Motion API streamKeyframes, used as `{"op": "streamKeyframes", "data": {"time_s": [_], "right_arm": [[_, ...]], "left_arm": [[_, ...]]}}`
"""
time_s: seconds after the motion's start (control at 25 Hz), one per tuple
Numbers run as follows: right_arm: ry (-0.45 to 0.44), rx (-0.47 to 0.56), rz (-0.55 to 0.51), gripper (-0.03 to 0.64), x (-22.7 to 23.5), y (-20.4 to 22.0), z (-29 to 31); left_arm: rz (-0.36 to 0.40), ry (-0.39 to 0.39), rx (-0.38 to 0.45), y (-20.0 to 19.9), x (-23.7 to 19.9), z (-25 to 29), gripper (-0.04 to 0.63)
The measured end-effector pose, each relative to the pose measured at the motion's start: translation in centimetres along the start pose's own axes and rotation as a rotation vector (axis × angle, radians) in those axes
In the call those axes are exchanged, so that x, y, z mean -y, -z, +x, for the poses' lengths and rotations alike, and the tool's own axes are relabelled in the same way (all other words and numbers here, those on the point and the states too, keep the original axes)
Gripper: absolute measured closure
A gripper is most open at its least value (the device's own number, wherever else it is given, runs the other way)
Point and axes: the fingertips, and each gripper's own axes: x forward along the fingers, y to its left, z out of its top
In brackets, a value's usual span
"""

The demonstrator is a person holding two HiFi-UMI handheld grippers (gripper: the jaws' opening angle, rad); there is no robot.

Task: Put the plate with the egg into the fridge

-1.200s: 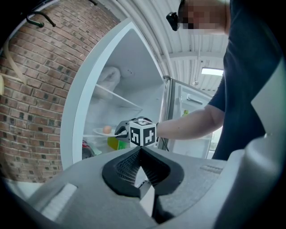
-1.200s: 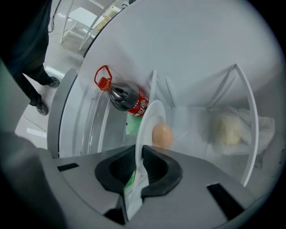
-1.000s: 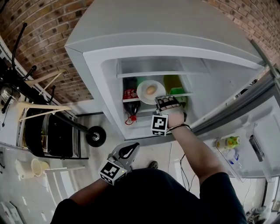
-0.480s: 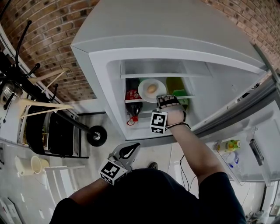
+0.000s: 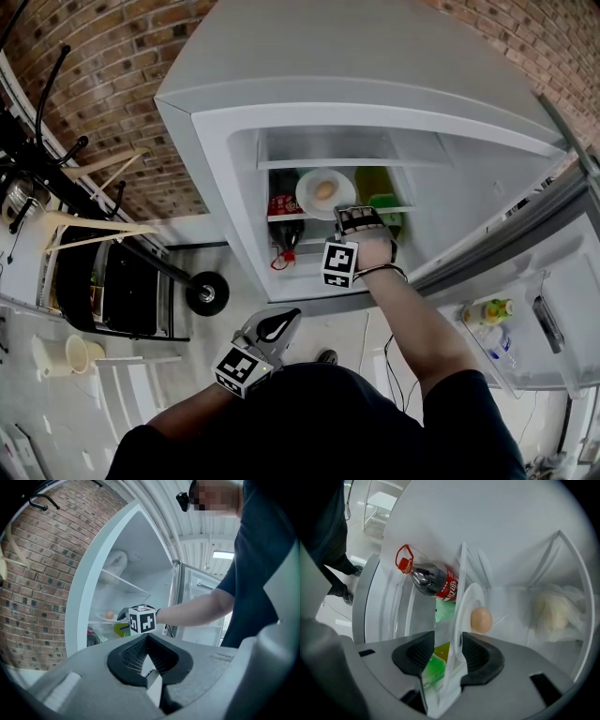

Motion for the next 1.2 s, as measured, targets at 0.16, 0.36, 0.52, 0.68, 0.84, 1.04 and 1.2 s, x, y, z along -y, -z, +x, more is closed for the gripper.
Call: {"op": "streamKeyframes", "data": {"time_s": [0.16, 0.36, 0.52, 0.68, 0.84, 1.04, 1.2], "right_arm": [[0.024, 0.031, 0.060, 0.423, -0.1, 0.2, -1.3], [-0.019, 0.082, 0.237, 0.422, -1.5, 0.4, -4.1], [-0.071, 0.126, 0.422, 0.422, -2.5, 0.3, -6.8], [-0.094, 0.211, 0.560, 0.422, -2.8, -1.3, -9.9], [-0.121, 0.313, 0.664, 0.422, -3.7, -3.3, -13.1], [-0.189, 0.436, 0.846, 0.428, -4.6, -4.8, -16.6], [-0.211, 0.534, 0.953, 0.499, -5.6, -5.3, -18.8]], "left_arm": [[0.003, 0.001, 0.001, 0.0, 0.2, -0.1, 0.591], [0.007, 0.006, 0.005, 0.0, 0.3, -0.3, 0.591], [0.005, 0.013, 0.014, -0.2, 0.5, -0.1, 0.591], [0.012, 0.026, 0.019, -0.5, 0.7, 0.2, 0.591], [0.020, 0.041, 0.022, -0.7, 1.0, 0.5, 0.591], [0.038, 0.059, 0.026, -1.2, 1.5, 0.7, 0.591], [0.044, 0.068, 0.025, -1.4, 1.9, 0.7, 0.591]]}}
